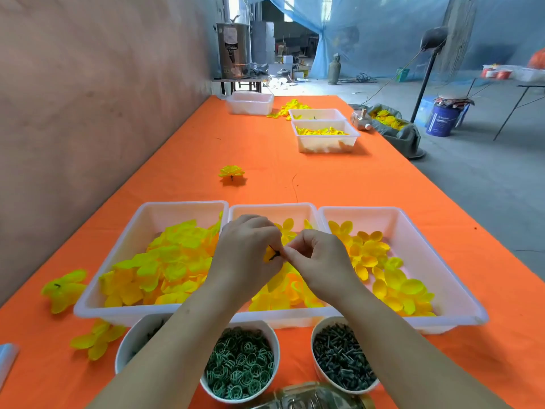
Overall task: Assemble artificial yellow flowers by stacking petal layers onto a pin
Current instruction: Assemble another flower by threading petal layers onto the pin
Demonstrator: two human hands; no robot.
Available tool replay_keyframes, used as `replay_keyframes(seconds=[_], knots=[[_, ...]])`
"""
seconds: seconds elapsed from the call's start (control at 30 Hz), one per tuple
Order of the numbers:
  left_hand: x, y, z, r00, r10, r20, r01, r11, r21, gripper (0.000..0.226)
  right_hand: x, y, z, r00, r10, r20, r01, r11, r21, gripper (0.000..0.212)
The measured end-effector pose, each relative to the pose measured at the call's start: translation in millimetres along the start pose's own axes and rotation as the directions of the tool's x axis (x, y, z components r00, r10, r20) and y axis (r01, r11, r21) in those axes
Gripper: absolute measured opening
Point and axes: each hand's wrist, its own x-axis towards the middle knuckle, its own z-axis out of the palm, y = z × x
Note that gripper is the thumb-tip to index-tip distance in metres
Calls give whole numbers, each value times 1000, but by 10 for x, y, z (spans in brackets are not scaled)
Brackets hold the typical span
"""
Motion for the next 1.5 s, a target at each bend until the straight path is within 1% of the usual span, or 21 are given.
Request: replay_keyframes(seconds=[0.17,0.23,0.37,0.47,0.57,0.67,0.73,0.83,0.87,0.9,0.93,1.03,1.1,1.17,1.23,1.3,1.37,1.43,1.5], knots=[[62,-129,113,993,-116,27,119,984,-132,16,103,59,58,996,-68,53,72,994,-81,21],[89,-173,153,991,-123,48,129,980,-154,18,154,67,108,995,-60,74,65,995,-81,23],[122,-247,213,995,-89,55,98,978,-183,15,219,99,177,994,-28,107,34,998,-51,25],[139,-302,225,992,-101,74,111,983,-148,13,267,120,210,991,0,132,1,1000,-9,24],[139,-395,185,981,-189,50,194,973,-125,19,354,123,204,991,38,126,-41,999,21,18],[139,-472,181,969,-239,64,242,969,-42,25,447,107,258,968,113,224,-130,989,64,16],[126,-533,206,956,-292,34,293,956,-16,33,546,92,339,945,169,280,-206,973,109,15],[96,-682,150,922,-385,-43,379,919,-110,71,884,93,473,932,260,251,-320,917,239,12],[90,-756,123,916,-396,-67,384,912,-143,77,1041,102,526,927,297,230,-358,886,296,12],[79,-826,92,907,-411,-85,395,904,-162,76,1211,109,586,917,339,211,-395,844,363,13],[66,-887,62,896,-433,-97,414,895,-167,71,1397,119,649,903,384,191,-429,796,427,15],[18,-1015,14,874,-474,-109,457,877,-149,42,1968,126,808,844,518,143,-504,671,544,19],[-31,-1066,19,867,-489,-99,473,868,-150,33,2261,117,869,813,560,160,-536,610,583,16],[-75,-1095,25,859,-504,-86,487,858,-163,29,2410,121,900,805,552,219,-557,573,601,20],[-109,-1118,20,854,-514,-75,497,851,-169,25,2400,141,911,814,524,250,-561,598,572,21],[-139,-1134,22,855,-514,-65,498,850,-172,22,2271,179,887,843,477,248,-535,702,470,19],[-164,-1110,37,858,-511,-47,498,850,-172,20,2042,237,817,877,411,249,-477,808,345,15],[-171,-1038,63,862,-506,-23,494,850,-181,18,1744,287,699,898,341,279,-410,880,241,13],[-180,-927,78,871,-491,1,481,854,-197,16,1416,330,549,909,279,309,-339,927,160,14]])
